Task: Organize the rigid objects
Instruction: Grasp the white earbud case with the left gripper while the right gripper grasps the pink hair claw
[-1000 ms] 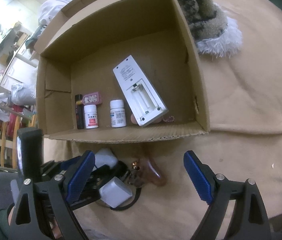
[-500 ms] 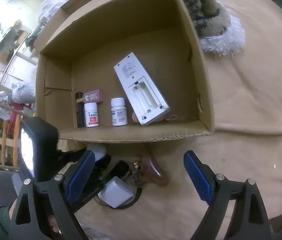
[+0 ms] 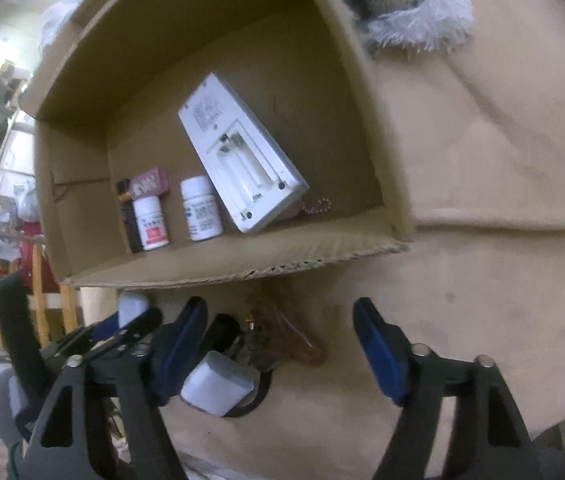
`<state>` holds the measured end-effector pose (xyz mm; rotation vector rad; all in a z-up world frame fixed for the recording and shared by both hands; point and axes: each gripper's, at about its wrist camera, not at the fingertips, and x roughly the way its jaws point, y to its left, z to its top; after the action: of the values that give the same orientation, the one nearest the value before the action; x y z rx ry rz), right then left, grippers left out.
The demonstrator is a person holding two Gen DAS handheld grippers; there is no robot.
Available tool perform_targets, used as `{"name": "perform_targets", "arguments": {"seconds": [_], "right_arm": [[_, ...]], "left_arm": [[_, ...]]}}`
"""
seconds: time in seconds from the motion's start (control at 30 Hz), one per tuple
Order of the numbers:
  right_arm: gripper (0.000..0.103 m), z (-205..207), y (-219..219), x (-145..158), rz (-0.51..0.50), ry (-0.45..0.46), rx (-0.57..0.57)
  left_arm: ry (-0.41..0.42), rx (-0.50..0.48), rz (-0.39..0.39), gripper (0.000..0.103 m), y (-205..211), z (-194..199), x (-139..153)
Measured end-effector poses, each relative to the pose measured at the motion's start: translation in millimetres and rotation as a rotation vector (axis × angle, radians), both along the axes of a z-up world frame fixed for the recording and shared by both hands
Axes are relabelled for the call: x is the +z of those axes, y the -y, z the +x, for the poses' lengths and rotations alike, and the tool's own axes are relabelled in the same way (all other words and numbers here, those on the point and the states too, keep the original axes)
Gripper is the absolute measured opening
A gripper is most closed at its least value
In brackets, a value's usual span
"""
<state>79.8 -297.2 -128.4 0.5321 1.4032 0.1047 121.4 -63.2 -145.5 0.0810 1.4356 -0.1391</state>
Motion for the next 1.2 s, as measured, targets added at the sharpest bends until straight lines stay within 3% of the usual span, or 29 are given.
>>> {"name": "perform_targets", "arguments": {"seconds": [0.17, 0.33, 0.5, 0.63, 0.93, 1.2], "right_arm": [[0.052, 10.0, -18.4, -27.2, -0.015, -0.068, 0.05], [0.052, 17.6, -28.2, -41.0, -0.056, -0.077, 0.064], [0.052, 13.5, -64.4, -40.6, -0.265, -0.018, 0.183], [0.038, 8.6, -82.1, -36.9, -0.381, 0.04, 0.254], [0.035, 0.0, -69.0, -17.0, -0.319, 0.094, 0.222], [0.035, -22.9, -55.8, 28.8, -0.26, 0.187, 0.185]], "left_arm": [[-0.003, 0.007, 0.007, 0.04, -4.0, 1.3, -4.0], [-0.004, 0.005, 0.016, 0.04, -3.7, -1.8, -13.8], [-0.003, 0.008, 0.026, 0.04, 1.5, -3.7, -20.2], [0.001, 0.009, 0.032, 0.04, 3.6, -6.2, -22.9], [0.015, 0.056, 0.026, 0.04, -8.4, -18.2, -8.3], [0.062, 0.119, 0.011, 0.04, -22.5, -38.7, 18.9]]}}
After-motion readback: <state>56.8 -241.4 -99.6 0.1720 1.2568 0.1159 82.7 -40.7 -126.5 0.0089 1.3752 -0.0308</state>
